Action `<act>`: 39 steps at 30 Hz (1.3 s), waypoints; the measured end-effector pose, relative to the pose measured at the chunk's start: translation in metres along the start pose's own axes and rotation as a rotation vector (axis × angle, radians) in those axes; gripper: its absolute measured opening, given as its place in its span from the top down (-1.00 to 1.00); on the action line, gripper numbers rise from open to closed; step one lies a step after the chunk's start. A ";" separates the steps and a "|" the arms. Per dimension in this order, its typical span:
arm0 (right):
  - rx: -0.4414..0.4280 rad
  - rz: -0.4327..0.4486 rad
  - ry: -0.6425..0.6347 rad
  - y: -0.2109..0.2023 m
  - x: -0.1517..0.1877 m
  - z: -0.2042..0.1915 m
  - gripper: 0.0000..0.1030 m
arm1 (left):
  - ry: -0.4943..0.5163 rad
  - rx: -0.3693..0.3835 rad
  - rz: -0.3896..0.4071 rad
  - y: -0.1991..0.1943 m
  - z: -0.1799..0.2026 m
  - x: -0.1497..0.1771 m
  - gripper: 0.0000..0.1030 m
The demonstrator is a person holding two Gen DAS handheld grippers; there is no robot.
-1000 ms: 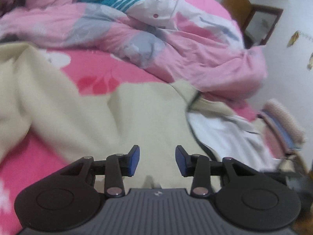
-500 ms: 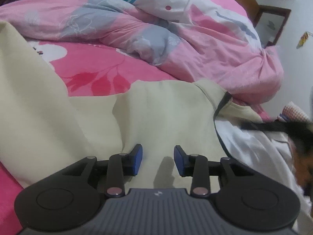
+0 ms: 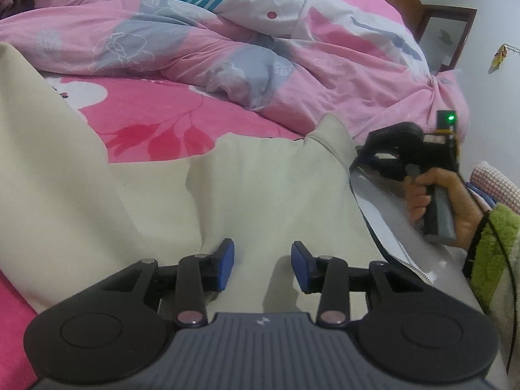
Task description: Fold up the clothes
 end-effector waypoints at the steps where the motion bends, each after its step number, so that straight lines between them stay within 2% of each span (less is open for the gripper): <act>1: -0.001 0.014 0.011 -0.006 -0.003 -0.002 0.91 | -0.001 0.000 0.000 0.000 0.000 0.000 0.22; 3: -0.009 0.048 -0.043 -0.028 -0.007 -0.019 0.81 | -0.003 0.001 -0.001 0.000 0.000 0.000 0.22; 6: -0.056 0.053 -0.180 -0.057 -0.006 -0.055 0.81 | -0.005 0.000 -0.002 0.000 0.000 0.000 0.22; 9: -0.091 -0.023 -0.364 -0.069 0.015 -0.097 0.80 | -0.022 0.010 0.000 -0.001 -0.002 -0.002 0.20; 13: -0.062 -0.115 -0.561 -0.047 0.054 -0.125 0.82 | -0.059 0.034 0.008 -0.003 -0.004 -0.003 0.12; 15: -0.003 -0.129 -0.574 -0.022 0.063 -0.113 0.83 | -0.083 0.052 0.018 -0.005 -0.005 -0.005 0.04; 18: 0.085 -0.149 -0.591 0.015 0.076 -0.095 0.89 | -0.116 0.072 0.037 -0.008 -0.007 -0.008 0.02; 20: 0.078 -0.135 -0.553 0.011 0.070 -0.095 0.89 | -0.138 0.078 0.047 -0.010 -0.009 -0.010 0.02; 23: 0.134 -0.124 -0.527 -0.007 0.064 -0.100 0.83 | -0.175 0.081 0.072 -0.012 -0.014 -0.015 0.02; 26: 0.052 -0.092 -0.565 -0.026 0.061 -0.122 0.81 | -0.170 0.063 0.098 -0.011 -0.015 -0.020 0.00; 28: -0.001 -0.078 -0.612 -0.022 0.062 -0.140 0.82 | -0.175 0.049 0.099 -0.009 -0.018 -0.021 0.00; 32: 0.035 -0.072 -0.525 -0.010 0.050 -0.125 0.86 | -0.215 0.005 0.065 -0.003 -0.030 -0.018 0.19; 35: 0.061 -0.067 -0.460 -0.001 0.040 -0.113 1.00 | -0.250 0.021 0.063 -0.002 -0.035 -0.018 0.20; 39: 0.096 -0.061 -0.373 0.012 0.028 -0.098 1.00 | -0.256 0.035 0.070 -0.004 -0.035 -0.019 0.13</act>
Point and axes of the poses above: each gripper's, at about its wrist camera, not at the fingertips, and y roughly the way its jaws point, z to its right, x to its underside, the point moved 6 cm from there along y, roughly the way its jaws point, and after that the axes turned 3 degrees about z, right-handed, at the moved point
